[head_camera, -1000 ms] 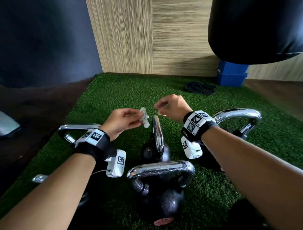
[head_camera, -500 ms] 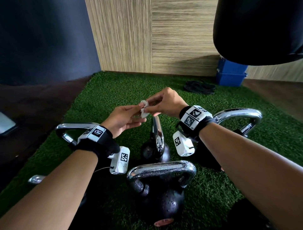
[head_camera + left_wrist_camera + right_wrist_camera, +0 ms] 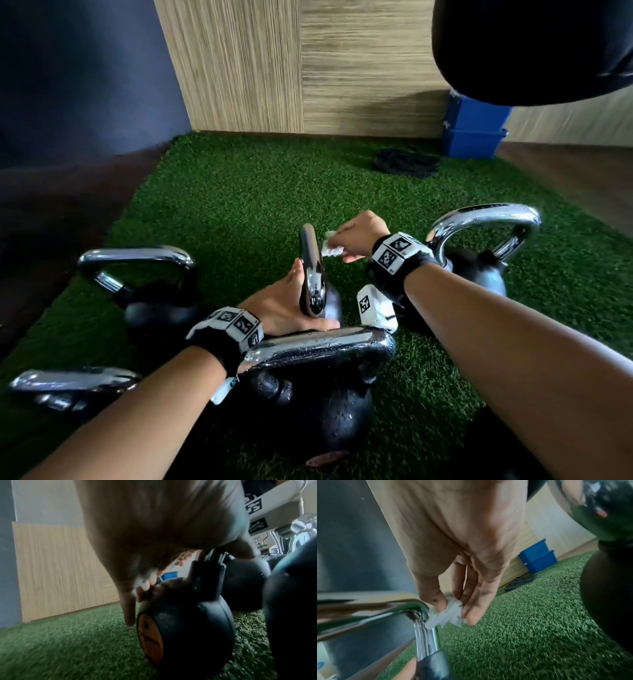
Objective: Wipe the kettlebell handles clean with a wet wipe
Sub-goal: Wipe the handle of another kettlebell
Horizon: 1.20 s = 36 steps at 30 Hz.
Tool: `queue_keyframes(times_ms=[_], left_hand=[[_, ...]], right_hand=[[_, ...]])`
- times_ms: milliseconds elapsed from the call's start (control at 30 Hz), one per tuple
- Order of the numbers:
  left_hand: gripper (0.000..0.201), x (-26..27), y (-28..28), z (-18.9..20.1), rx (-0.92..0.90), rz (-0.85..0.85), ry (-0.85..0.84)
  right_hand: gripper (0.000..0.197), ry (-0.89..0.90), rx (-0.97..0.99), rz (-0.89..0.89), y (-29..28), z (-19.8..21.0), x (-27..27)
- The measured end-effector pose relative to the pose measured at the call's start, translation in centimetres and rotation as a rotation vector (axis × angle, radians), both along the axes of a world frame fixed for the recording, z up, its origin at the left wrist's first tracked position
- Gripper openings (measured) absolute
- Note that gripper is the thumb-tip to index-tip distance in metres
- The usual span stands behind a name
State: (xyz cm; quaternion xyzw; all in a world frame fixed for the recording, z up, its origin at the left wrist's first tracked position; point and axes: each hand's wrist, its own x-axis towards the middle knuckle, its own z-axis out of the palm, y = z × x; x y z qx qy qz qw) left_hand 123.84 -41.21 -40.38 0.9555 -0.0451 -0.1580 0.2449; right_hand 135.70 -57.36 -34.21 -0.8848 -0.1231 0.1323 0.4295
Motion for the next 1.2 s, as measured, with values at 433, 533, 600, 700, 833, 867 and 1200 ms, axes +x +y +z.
queue_keyframes(times_ms=[433,533,600,700,833,867,1200], left_hand=[[0.107,-0.5,1.3,-2.3,-0.424,-0.044,-0.125],[0.077,-0.4,0.6,-2.7,-0.452,0.013,-0.166],[0.067,-0.3,0.5,-2.8,-0.437,0.029,-0.166],[0.062,-0.1,0.5,-3.0,-0.392,0.020,-0.174],[0.079,-0.1,0.7,-3.3,-0.305,0.045,-0.210],[0.083,-0.2,0.8,-3.3,-0.297,0.061,-0.219],[0.077,0.1,1.1,-3.4,-0.315,0.086,-0.137]], right_hand=[[0.024,0.123,-0.030,0.013,1.8,-4.1,0.2],[0.014,0.049,0.017,-0.015,2.0,-3.7,0.5],[0.006,-0.092,0.117,-0.070,1.9,-4.0,0.6],[0.009,-0.095,0.196,-0.088,1.7,-4.9,0.4],[0.010,-0.126,0.185,-0.046,1.9,-4.4,1.1],[0.010,-0.154,0.211,-0.033,1.8,-4.1,1.2],[0.023,-0.116,0.261,0.188,0.2,-0.5,1.0]])
